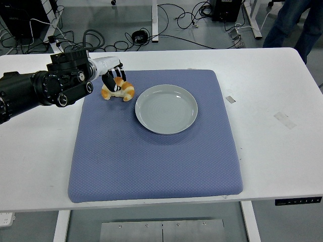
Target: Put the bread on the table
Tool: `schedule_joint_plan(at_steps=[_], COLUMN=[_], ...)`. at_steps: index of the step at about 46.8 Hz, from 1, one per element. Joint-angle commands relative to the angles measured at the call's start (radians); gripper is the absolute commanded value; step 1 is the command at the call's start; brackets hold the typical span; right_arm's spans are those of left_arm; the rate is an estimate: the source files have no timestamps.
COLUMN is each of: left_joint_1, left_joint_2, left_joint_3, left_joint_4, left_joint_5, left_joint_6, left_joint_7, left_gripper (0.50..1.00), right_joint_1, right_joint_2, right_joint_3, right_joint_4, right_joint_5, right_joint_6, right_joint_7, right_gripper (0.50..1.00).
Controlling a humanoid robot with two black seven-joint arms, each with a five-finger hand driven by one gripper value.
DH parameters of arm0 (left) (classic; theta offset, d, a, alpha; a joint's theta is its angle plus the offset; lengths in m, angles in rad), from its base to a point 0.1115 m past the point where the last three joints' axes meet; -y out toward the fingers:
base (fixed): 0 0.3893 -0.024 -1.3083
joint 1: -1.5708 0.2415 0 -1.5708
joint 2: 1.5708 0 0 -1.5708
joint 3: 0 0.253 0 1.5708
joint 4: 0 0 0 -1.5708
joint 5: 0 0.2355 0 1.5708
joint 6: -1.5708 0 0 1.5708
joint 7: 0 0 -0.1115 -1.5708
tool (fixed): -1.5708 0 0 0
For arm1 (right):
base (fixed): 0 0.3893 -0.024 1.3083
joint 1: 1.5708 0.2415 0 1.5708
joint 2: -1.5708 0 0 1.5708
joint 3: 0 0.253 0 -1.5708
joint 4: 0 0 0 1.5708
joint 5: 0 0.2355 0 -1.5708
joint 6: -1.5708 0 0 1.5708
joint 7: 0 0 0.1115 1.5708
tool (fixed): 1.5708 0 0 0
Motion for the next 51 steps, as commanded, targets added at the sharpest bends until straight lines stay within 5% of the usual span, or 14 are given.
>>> schedule_joint_plan(at_steps=[1,5,7,9,22,27,51], left_joint_1=[0.002,0.008,0.008,0.010,0.014,0.013,-0.120], left_joint_2=[0.000,0.000,0.002,0.002,0.005,0.006,0.111], left_joint_3=[-0.002,0.000,0.000,0.000,-0.005,-0.008,-0.002], left_joint_4=[0.001,0.002,0.002,0.002,-0.001,-0.004,-0.162], left_joint_5=[0.000,0.000,-0.001,0.000,-0.002,-0.006,-0.046], left_joint_6=[0.001,0.001,-0.001,-0.001,-0.001,-0.003,-0.015], left_joint_7=[-0.006,-0.010,-0.012,-0.013,-0.033,-0.063,-0.076], left_gripper=[0.500,0.507,0.638,0.699,0.857,0.957,0.980], right_joint_1=[0.000,0.000,0.000,0.000,0.000,0.000,0.000], right_joint_2=[0.000,0.000,0.000,0.000,0.000,0.000,0.000], right_joint_3=[0.000,0.000,0.000,0.000,0.000,0.000,0.000], right_joint_4=[0.000,0.000,0.000,0.000,0.000,0.000,0.000], right_joint_5=[0.000,0.000,0.000,0.000,0.000,0.000,0.000], right_joint_6=[0.000,0.000,0.000,0.000,0.000,0.000,0.000], right_joint_7=[0.000,0.000,0.000,0.000,0.000,0.000,0.000], right_gripper=[1.000,1.000,1.000,1.000,1.000,1.000,1.000])
